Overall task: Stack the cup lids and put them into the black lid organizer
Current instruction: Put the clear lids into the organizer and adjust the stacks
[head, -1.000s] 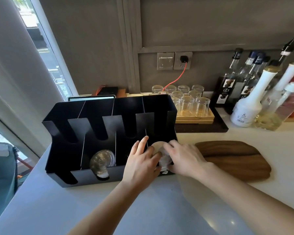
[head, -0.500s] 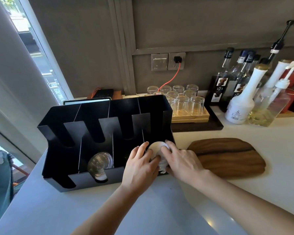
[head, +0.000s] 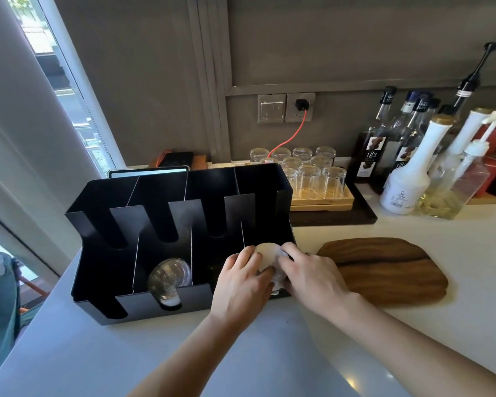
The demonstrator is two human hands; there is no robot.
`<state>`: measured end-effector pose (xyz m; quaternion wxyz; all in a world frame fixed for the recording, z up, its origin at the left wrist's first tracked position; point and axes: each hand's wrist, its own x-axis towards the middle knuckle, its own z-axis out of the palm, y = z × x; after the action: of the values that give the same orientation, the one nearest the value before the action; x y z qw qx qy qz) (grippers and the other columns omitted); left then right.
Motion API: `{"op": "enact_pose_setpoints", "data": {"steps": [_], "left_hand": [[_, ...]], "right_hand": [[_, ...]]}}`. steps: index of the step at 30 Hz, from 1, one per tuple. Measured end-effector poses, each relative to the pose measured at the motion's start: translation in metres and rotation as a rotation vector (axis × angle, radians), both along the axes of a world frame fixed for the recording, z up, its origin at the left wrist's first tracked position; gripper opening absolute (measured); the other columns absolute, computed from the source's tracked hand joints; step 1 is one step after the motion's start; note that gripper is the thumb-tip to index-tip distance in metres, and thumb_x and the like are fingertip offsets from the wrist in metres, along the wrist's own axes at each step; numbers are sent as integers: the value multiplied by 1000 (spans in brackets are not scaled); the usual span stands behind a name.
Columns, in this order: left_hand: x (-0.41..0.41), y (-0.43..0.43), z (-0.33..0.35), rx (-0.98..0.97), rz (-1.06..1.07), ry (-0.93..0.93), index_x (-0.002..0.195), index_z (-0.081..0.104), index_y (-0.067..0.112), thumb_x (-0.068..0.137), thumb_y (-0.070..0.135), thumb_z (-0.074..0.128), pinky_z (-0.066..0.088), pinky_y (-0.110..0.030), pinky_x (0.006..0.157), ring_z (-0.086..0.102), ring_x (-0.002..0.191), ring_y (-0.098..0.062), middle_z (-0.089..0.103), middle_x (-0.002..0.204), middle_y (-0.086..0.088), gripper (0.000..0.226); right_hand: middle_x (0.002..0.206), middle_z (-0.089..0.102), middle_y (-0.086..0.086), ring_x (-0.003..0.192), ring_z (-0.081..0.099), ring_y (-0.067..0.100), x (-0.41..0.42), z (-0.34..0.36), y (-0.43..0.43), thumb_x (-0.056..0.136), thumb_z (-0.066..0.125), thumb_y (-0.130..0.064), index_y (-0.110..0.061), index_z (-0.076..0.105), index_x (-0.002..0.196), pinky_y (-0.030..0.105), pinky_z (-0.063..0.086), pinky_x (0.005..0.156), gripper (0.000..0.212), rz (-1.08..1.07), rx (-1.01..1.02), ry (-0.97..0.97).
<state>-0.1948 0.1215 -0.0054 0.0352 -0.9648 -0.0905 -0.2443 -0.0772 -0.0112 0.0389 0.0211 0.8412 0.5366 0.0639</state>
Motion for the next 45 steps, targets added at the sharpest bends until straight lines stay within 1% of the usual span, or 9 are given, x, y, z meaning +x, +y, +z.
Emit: {"op": "enact_pose_setpoints", "data": {"steps": [3, 11, 15, 18, 24, 29, 35, 38, 45], "left_hand": [[0, -1, 0, -18, 8, 17, 88, 80, 22, 76, 31, 82, 61, -38, 79, 71, 112, -33, 71, 95, -2, 15], [2, 4, 11, 87, -37, -45, 85, 78, 20, 85, 34, 55, 60, -45, 88, 70, 116, -39, 72, 94, -5, 27], [1, 7, 6, 56, -28, -53, 91, 78, 19, 83, 34, 62, 60, -44, 89, 68, 118, -39, 72, 99, -6, 23], [0, 8, 5, 18, -26, -47, 95, 77, 18, 79, 33, 73, 59, -45, 90, 67, 120, -39, 72, 104, -6, 23], [-8, 8, 6, 10, -28, -84, 105, 76, 18, 81, 31, 78, 58, -46, 94, 64, 126, -38, 73, 116, -6, 28], [-11, 9, -1, -18, -50, -90, 108, 76, 22, 89, 36, 59, 57, -45, 95, 62, 129, -38, 73, 114, -1, 28], [-9, 5, -9, -50, -68, -141, 102, 79, 24, 90, 28, 66, 59, -43, 88, 65, 122, -38, 72, 104, -4, 18], [-5, 5, -8, -90, -78, -180, 91, 81, 23, 84, 22, 78, 58, -41, 83, 67, 114, -35, 71, 94, -3, 8], [4, 3, -11, -136, -64, -159, 73, 73, 21, 82, 19, 73, 53, -39, 67, 62, 78, -27, 60, 80, 0, 9]], "right_hand": [[116, 61, -2, 63, 69, 27, 4, -7, -1, 83, 71, -36, -22, 64, 96, 27, 32, 46, 20, 3, 48, 44], [127, 58, -5, 94, 66, 24, 5, -4, -12, 81, 75, -36, -25, 58, 117, 33, 55, 54, 41, 42, 243, 48], [120, 64, -6, 105, 60, 21, 9, -3, -16, 74, 84, -34, -20, 65, 120, 34, 60, 71, 52, 36, 419, 212], [124, 65, -7, 106, 57, 22, 14, -4, -16, 76, 84, -33, -19, 67, 121, 38, 57, 78, 50, 13, 410, 271], [131, 59, -12, 107, 51, 22, 17, -8, -8, 81, 77, -41, -26, 59, 131, 38, 56, 80, 55, 88, 280, 192], [125, 60, -12, 104, 52, 21, 14, -11, -4, 80, 79, -39, -27, 63, 124, 36, 56, 75, 48, 89, 286, 192], [118, 59, -13, 98, 52, 19, 13, -19, -8, 80, 77, -32, -28, 66, 105, 31, 53, 65, 27, 81, 299, 180], [118, 57, -10, 100, 52, 19, 12, -21, -6, 79, 76, -35, -28, 63, 100, 31, 54, 61, 26, 82, 303, 166], [109, 49, 0, 95, 52, 23, 8, -25, 4, 70, 80, -31, -22, 49, 91, 37, 54, 50, 38, 44, 263, 99]]}}
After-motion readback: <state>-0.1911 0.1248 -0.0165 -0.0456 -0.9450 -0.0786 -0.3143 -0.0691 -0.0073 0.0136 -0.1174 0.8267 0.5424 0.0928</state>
